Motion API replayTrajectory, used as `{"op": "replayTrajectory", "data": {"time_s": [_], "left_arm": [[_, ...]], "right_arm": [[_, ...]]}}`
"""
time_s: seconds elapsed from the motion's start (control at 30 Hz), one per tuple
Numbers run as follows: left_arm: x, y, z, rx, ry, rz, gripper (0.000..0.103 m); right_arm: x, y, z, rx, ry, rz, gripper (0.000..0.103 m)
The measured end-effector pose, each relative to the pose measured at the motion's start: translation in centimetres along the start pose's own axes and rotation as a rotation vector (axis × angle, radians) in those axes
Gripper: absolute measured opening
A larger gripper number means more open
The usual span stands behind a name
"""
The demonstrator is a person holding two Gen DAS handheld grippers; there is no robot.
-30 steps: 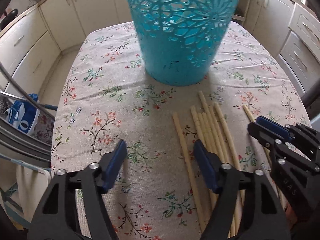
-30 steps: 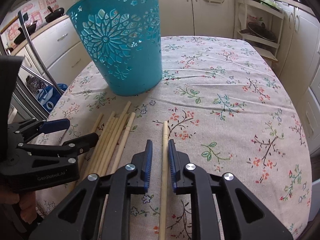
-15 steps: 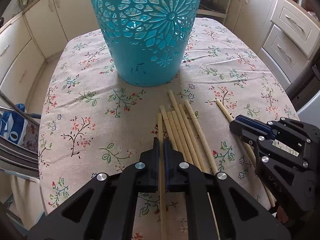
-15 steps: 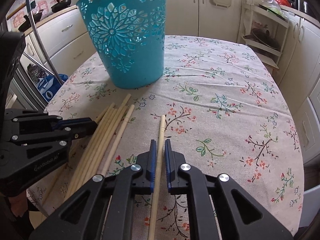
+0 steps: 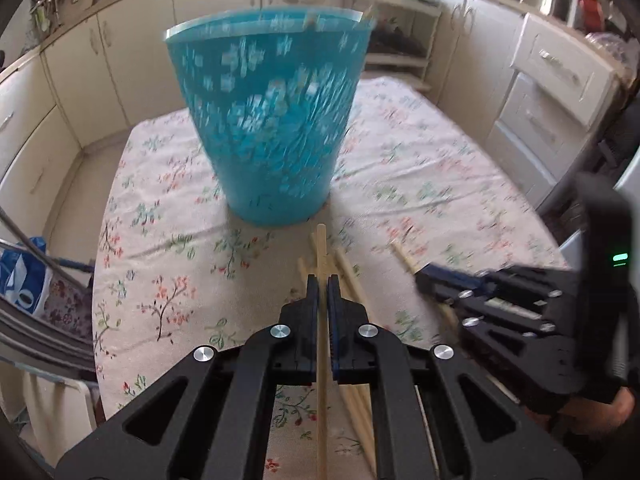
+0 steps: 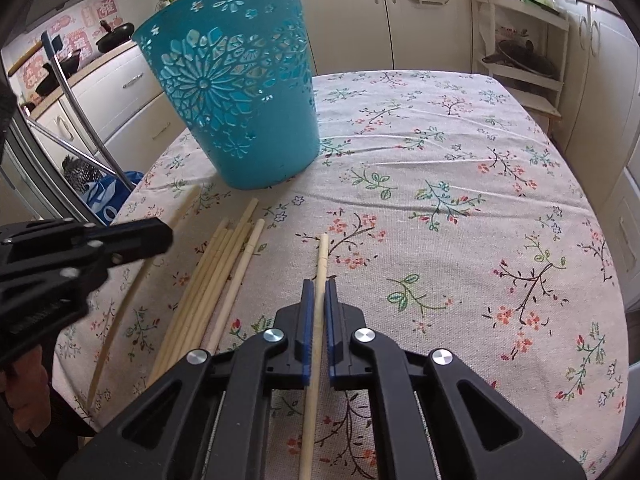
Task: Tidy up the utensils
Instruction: 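Grasp another chopstick with the left gripper while the right gripper grasps one, then carry the chopstick in the left gripper over the basket and release it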
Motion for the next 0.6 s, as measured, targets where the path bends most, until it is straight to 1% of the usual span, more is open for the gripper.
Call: {"op": "replayTrajectory", "data": {"time_s": [0.1,0.17,0.23,0.3,0.33,0.4,0.53,0.6], "left_arm": [[2.3,-1.9,0.9,-0.005,0.051,0.070,0.004],[4.5,-3.8,1.1,0.010,0.118,0.142,0.004],[6.6,-5.9,1.4,0.015,0.153,0.212,0.004],[8.5,-8.1,1.3,0.016,0.170,0.281,0.004],[9.6,-9.6,1.3,0.013,0.172,0.322,0.004],[10.9,-11.9,1.1,0.008,0.165,0.380,0.004],[12.9,-16.7,0.7,-0.004,0.121,0.519,0.004],[13.4,-18.5,0.5,0.002,0.101,0.578,0.004]], "right_arm": [[0.0,-0.1,0.0,-0.010,-0.007,0.001,0.004],[-0.1,-0.1,0.1,-0.013,-0.009,0.005,0.004],[-0.1,-0.1,0.2,-0.022,-0.018,0.007,0.004],[-0.1,-0.1,0.2,-0.030,-0.025,0.007,0.004],[-0.1,-0.1,0.3,-0.032,-0.028,0.007,0.004],[-0.1,-0.1,0.3,-0.039,-0.036,0.006,0.004],[-0.1,-0.1,0.4,-0.045,-0.041,0.006,0.004],[-0.2,-0.1,0.4,-0.040,-0.037,0.008,0.004]]}}
Point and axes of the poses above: each gripper's, at about its wrist camera, not at the fingertips, and x roughly against the way its jaws point, z to its right, y to its underside, the point moved 7 cm from there along -x, roughly the way its jaws point, and after that the axes turned 13 degrees about y, right-handed, at the moved point
